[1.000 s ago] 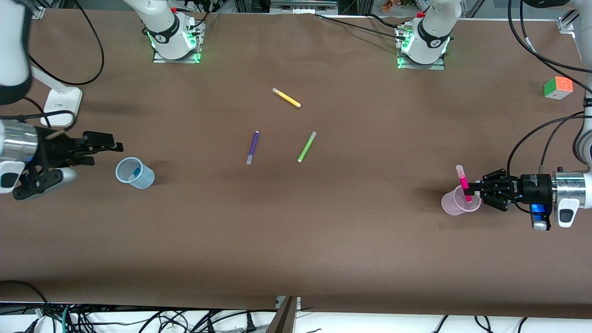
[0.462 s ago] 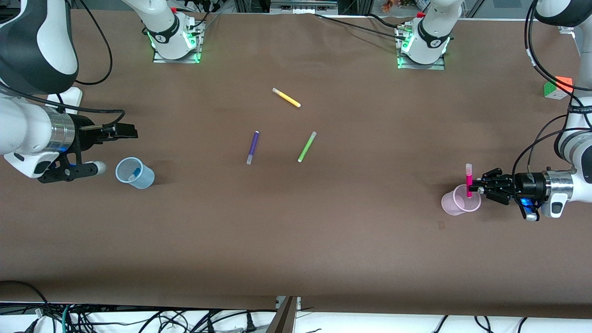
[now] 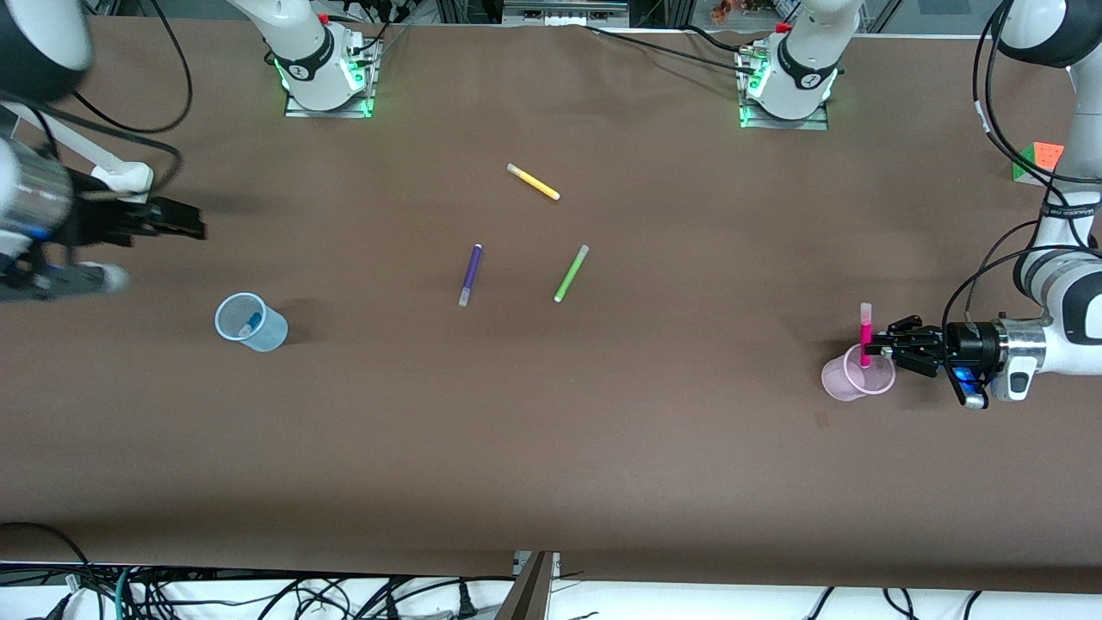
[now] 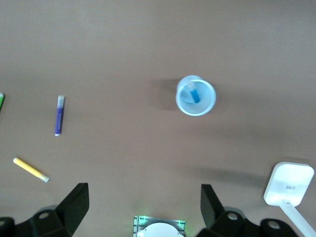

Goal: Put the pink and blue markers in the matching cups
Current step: 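Carry the pink marker over the pink cup while the right gripper withdraws, then lower the pink marker into the pink cup and open the left gripper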

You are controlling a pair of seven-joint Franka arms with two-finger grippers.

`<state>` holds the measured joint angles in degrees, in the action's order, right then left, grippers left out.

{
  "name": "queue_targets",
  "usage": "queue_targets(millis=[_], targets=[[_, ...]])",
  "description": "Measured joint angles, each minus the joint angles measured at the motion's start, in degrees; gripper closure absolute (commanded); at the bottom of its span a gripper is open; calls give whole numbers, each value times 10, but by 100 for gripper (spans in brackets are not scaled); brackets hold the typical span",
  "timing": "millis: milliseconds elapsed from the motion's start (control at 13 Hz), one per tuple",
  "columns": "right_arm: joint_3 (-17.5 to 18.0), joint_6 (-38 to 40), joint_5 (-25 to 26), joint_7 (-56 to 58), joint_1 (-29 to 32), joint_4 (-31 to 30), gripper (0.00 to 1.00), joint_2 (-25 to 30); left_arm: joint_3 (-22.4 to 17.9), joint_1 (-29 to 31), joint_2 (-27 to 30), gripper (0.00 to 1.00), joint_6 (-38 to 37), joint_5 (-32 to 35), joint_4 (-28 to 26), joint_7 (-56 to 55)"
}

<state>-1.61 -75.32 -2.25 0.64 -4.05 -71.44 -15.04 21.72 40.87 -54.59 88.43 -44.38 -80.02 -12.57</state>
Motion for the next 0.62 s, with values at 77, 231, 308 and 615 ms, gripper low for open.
queue_targets(millis=[77, 231, 308, 615], targets=[[0, -8, 0, 1, 17, -32, 0, 31, 0, 1, -3, 100, 0, -1, 0, 5], [-1, -12, 0, 3, 39, -89, 0, 82, 0, 1, -9, 100, 1, -1, 0, 13], [-1, -15, 0, 3, 42, -115, 0, 100, 0, 2, -11, 100, 1, -1, 0, 19], [1, -27, 2, 3, 41, -170, 0, 125, -1, 5, -16, 100, 5, -7, 1, 30]])
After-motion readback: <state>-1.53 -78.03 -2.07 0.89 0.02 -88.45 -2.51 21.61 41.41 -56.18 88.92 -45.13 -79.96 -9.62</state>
